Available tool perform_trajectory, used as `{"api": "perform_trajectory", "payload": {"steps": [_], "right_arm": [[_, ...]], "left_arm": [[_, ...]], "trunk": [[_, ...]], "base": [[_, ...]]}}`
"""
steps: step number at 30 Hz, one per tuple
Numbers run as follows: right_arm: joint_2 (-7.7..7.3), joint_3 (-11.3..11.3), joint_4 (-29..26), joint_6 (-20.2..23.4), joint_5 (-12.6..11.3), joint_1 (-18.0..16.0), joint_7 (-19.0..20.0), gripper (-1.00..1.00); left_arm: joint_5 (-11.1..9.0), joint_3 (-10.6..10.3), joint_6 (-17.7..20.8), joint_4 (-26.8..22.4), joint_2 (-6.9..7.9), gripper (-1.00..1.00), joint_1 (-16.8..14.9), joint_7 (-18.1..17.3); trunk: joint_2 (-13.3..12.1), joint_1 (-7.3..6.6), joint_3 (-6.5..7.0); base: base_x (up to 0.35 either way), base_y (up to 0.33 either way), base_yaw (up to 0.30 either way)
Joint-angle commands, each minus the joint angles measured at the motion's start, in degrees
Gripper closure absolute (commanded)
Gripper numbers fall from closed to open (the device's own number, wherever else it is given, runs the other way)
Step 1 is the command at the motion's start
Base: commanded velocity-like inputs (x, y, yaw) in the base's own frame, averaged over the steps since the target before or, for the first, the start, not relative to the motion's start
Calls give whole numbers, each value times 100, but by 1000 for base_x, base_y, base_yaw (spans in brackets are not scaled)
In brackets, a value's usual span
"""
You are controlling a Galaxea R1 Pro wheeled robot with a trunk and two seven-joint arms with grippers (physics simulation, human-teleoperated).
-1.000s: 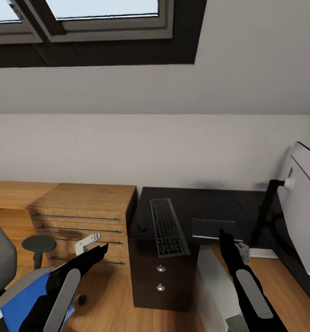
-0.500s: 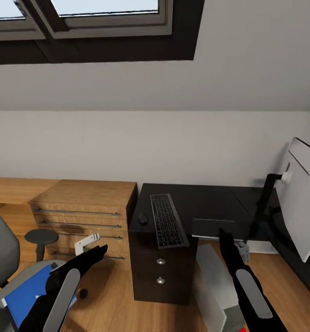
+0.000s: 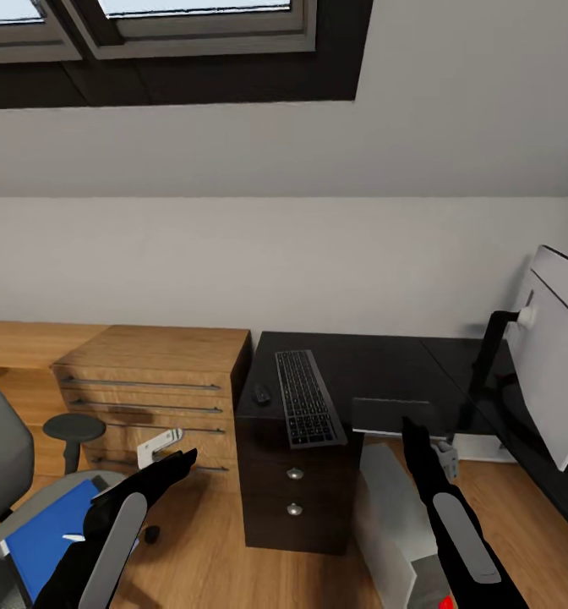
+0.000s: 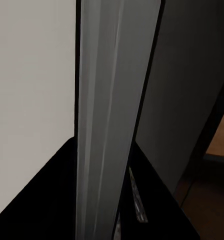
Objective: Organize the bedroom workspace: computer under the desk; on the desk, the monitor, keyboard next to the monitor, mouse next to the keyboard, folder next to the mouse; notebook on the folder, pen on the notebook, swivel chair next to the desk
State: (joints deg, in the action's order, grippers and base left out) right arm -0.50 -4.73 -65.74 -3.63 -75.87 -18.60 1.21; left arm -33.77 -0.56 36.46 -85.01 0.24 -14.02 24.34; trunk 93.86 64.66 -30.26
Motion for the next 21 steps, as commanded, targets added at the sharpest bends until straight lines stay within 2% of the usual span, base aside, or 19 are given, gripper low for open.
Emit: {"api": "perform_trajectory", "payload": {"steps": [1,21], "right_arm": [[-2,7,-1,-20,-59,-3,14,100],[-2,7,-1,-15,-78,-3,11,100]], "left_arm": [[-60,-6,11,-7,3,-100,-4,54],[-69,-6,11,-7,3,-100,-4,54]], "trunk": [[45,22,-25],[847,461,-384]], "base": [[0,0,0],[0,0,0]]}}
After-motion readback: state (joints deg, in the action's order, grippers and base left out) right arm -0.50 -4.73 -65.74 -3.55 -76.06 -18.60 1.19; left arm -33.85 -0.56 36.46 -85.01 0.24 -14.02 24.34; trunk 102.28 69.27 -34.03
